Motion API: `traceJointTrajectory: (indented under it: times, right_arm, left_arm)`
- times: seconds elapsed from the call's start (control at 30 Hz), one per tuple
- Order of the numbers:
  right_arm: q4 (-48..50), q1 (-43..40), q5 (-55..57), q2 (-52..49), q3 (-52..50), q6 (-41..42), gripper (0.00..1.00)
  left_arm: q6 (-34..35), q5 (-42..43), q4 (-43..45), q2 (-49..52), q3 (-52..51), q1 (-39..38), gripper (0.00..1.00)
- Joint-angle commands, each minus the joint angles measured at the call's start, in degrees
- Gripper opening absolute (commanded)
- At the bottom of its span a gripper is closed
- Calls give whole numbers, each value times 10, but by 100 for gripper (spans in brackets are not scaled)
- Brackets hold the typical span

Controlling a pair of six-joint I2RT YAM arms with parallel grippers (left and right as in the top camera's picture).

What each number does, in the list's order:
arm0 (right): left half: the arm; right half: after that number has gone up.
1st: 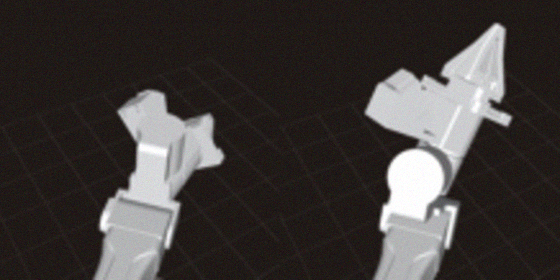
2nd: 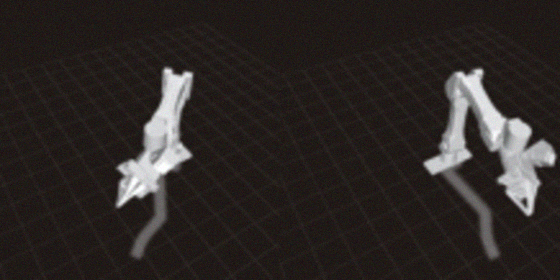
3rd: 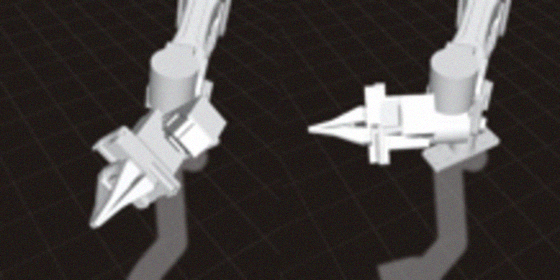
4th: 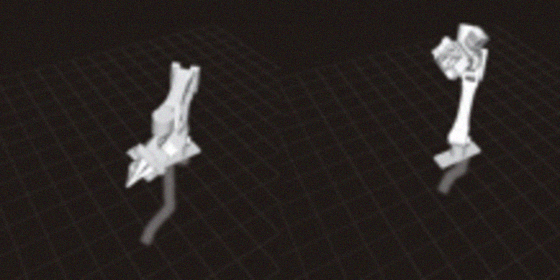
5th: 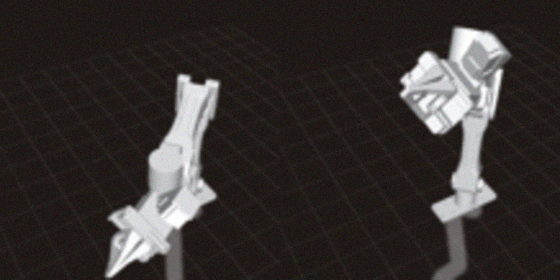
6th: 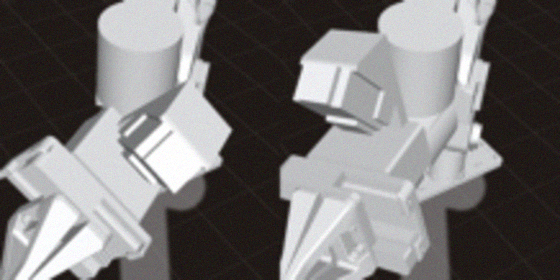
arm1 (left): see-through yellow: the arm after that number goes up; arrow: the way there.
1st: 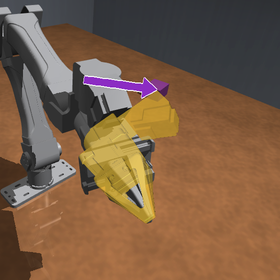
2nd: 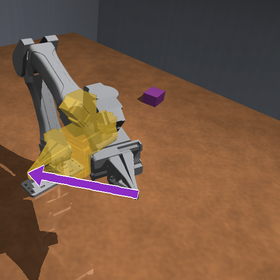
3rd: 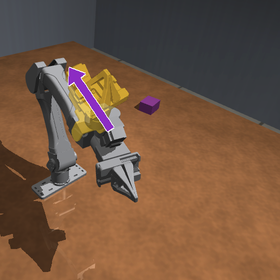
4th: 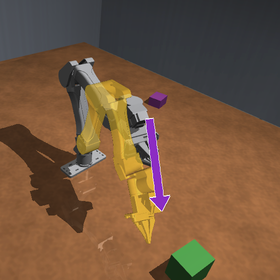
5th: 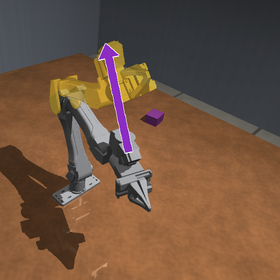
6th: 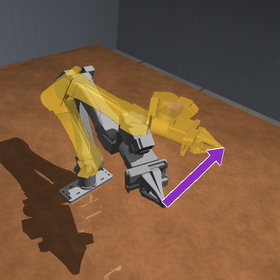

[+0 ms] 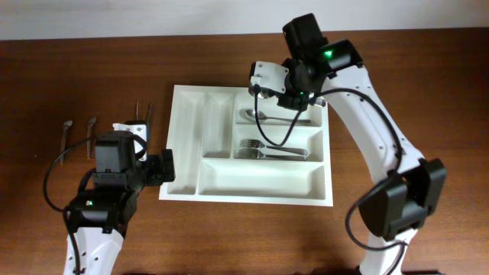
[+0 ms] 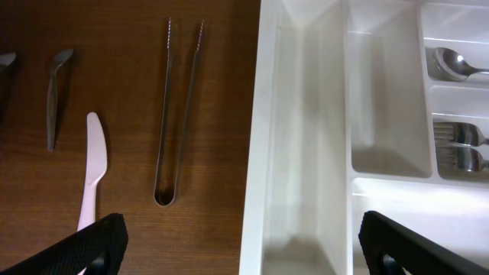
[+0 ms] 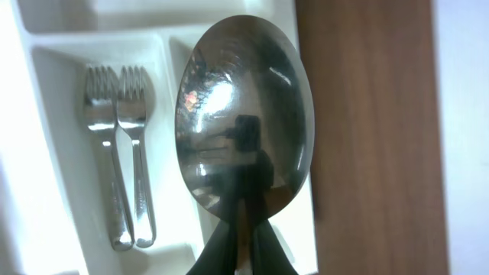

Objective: Pack container
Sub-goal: 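Carry the spoon over the tray and drop it in the upper compartment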

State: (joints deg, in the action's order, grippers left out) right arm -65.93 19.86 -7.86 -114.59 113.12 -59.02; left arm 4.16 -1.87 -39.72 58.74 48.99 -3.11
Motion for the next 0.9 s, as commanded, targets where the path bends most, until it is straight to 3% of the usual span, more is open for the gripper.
traceJointTrajectory:
  times: [0.0, 0.43, 0.53, 0.57, 0.6, 0.67, 0.8, 0.83, 0.87]
  right_arm:
    - [2, -4, 3, -54, 0, -23, 4]
    - [29, -9, -23, -147, -1, -20, 4]
    - [29, -9, -23, -148, -1, -17, 25]
    - [29, -9, -23, -148, -1, -15, 39]
    - [29, -9, -23, -147, 0, -1, 71]
    - [30, -11, -23, -140, 0, 15, 78]
    - [29, -20, -22, -90, 1, 28, 81]
    - [28, -27, -16, -55, 2, 45, 91]
    - [29, -31, -12, -38, 2, 56, 93]
  left_arm:
    - [3, 7, 2, 1, 8, -1, 99]
    - [3, 7, 2, 1, 8, -1, 99]
    - [3, 7, 2, 1, 8, -1, 99]
    - [3, 7, 2, 1, 8, -1, 99]
    - [3, 7, 0, 1, 8, -1, 99]
    - [3, 7, 0, 1, 8, -1, 99]
    - [3, 7, 0, 1, 8, -1, 99]
    - [3, 6, 0, 1, 8, -1, 99]
    - [-2, 6, 0, 1, 8, -1, 99]
